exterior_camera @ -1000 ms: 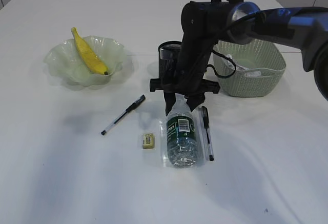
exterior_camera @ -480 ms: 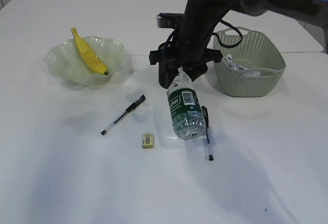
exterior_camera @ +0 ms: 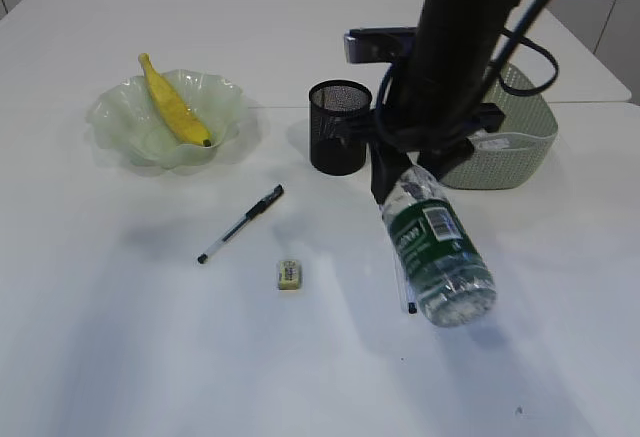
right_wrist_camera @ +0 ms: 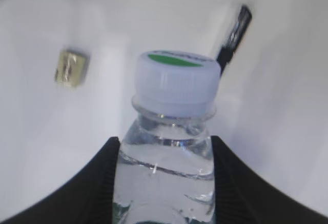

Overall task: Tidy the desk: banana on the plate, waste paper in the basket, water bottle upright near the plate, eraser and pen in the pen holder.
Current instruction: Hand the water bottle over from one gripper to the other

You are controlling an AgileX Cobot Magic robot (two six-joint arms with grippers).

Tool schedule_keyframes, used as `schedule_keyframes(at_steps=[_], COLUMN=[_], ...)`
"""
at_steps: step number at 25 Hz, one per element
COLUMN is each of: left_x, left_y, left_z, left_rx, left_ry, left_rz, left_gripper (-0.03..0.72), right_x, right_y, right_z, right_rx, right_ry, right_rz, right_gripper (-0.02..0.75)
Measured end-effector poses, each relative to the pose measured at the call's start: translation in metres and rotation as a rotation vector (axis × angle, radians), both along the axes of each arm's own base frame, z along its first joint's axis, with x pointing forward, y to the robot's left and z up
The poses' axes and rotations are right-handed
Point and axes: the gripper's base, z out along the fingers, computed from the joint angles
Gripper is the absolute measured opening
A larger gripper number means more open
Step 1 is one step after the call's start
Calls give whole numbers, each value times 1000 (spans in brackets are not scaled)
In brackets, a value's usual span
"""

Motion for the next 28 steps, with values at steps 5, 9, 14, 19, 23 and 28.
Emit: schedule_keyframes(at_steps=[5,9,14,19,23,28], left_x=[0,0,-1,-1,-1,0], left_y=[-1,-4,-6,-7,-7,-7], left_z=[0,0,1,1,1,1], left_rx=[-14,-44,-72,-79,-79,-79], left_ry=[3,4,6,6,6,4], left_rz=[-1,-3,-6,-6,-6,-6], left_gripper=[275,275,275,275,275,275], right_x=[-50,-83,-102,-98,-93,-93], right_y=[-23,-38,-47,-44,-32,-12], right_z=[24,53,80,88,96,111], right_rx=[15,58,91,119,230,423], right_ry=[-47,-157,-297,-408,-533,-701], right_rz=[17,35,105,177,262,452], right_gripper=[346,345,345,345,345,345])
